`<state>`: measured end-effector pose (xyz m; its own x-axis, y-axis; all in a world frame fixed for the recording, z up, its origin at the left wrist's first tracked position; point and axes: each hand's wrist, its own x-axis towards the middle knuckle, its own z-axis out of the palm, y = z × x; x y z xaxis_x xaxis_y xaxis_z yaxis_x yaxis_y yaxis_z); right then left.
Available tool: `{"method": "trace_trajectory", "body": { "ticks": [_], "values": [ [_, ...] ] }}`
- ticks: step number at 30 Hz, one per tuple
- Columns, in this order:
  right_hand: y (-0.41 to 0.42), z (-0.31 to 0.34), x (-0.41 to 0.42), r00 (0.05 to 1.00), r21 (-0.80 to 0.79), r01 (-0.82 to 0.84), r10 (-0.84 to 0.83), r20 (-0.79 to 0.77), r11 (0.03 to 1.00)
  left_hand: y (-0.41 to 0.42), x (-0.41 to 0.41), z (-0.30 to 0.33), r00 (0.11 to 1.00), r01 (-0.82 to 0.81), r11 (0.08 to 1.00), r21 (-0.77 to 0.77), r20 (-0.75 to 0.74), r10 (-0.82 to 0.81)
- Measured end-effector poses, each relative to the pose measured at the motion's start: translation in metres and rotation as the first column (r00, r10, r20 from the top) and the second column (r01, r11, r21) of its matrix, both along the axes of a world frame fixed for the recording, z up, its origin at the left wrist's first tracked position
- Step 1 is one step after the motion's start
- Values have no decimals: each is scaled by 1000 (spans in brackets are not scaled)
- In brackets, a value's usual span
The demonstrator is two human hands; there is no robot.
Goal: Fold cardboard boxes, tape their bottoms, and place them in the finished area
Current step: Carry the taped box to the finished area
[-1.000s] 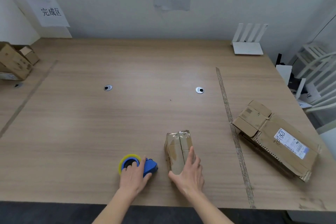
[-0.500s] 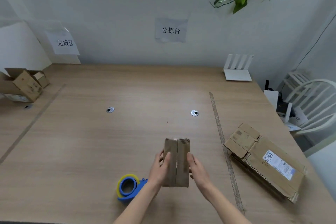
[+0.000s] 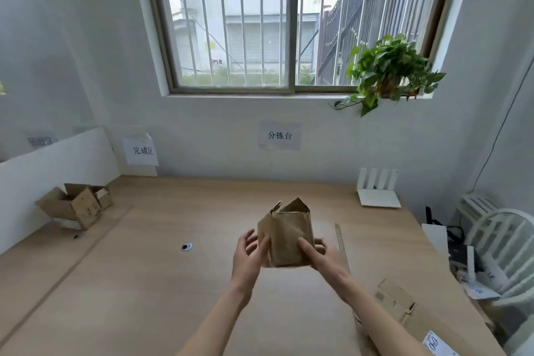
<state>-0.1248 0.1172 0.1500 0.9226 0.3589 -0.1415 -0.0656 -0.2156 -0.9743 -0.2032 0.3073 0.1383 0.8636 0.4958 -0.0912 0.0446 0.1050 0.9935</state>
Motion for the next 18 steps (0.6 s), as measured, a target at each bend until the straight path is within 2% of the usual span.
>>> {"method": "trace_trajectory", "body": {
  "ticks": [2,6,9,14,18],
  "values": [
    [-10,9,7,997,61,-71,70,18,996,4,-1,9,997,29,999,43,-75,-25],
    [-22,15,14,963,81,-268,265,46,960,12,-9,14,985,121,992,-17,-123,-122],
    [-18,20,13,941,14,-307,302,154,952,24,-19,9,995,58,995,81,-88,-50],
    [21,35,-1,849,-137,-421,442,289,897,48,-49,12,993,-110,957,267,71,95],
    [70,39,-18,831,-167,-398,431,352,902,82,-75,17,983,-186,933,309,54,178]
  ]
}}
